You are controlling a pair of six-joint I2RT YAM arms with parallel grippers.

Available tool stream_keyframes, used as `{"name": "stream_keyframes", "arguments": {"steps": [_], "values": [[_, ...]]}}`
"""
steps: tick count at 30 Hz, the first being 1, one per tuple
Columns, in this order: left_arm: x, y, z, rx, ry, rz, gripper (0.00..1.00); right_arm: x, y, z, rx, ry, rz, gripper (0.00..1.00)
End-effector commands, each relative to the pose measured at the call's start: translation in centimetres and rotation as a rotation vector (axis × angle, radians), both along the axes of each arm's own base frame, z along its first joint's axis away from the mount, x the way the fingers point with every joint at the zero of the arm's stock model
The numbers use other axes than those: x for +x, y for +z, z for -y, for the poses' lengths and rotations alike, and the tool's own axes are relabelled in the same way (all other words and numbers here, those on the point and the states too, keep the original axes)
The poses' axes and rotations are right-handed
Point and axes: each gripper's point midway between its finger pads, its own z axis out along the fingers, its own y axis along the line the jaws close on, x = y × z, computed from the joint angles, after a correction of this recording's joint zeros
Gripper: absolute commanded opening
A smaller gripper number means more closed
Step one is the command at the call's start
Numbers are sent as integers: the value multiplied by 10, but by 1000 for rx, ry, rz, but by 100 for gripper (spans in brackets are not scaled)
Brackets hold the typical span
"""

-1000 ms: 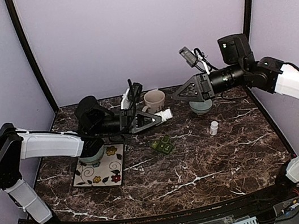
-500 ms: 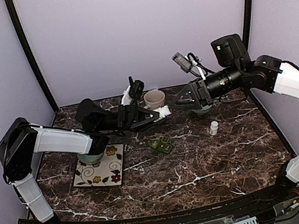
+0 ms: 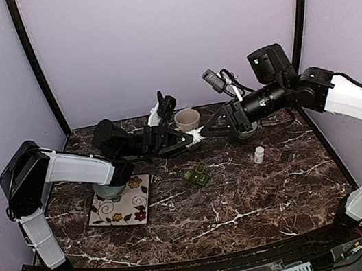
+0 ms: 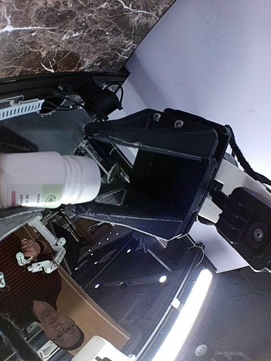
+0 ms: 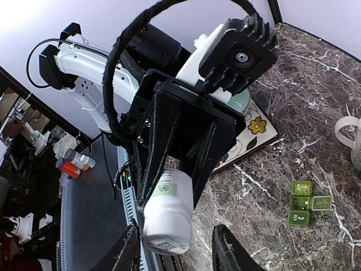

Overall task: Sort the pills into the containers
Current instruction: Screw the lid of the pill bottle onto the pill bottle.

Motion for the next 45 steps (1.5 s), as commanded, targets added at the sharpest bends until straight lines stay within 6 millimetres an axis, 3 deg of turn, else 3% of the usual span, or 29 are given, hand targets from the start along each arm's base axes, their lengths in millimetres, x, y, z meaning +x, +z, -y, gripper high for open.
{"name": "stream_keyframes", "arguments": {"steps": [1, 8, 13, 23, 31, 39, 45], "values": [[-2, 14, -4, -45, -13, 56, 0, -1, 11, -6, 17, 22, 33, 40], [0, 13, -4, -45, -16, 54, 0, -3, 5, -12, -2, 41, 21, 18], [2, 11, -5, -43, -15, 52, 0, -2, 4, -14, -14, 42, 14, 9], [3, 11, -2, -35, -29, 74, 0, 2, 2, -20, -33, 39, -17, 6], [9, 21, 1, -47, 46, 176, 0, 11, -4, -31, -1, -13, -172, 3], [22, 36, 1, -16, 245, 372, 0, 30, -7, -32, 50, -103, -387, 0], [19, 41, 10, 14, 308, 495, 0, 30, -5, -39, 98, -112, -525, 0]]}}
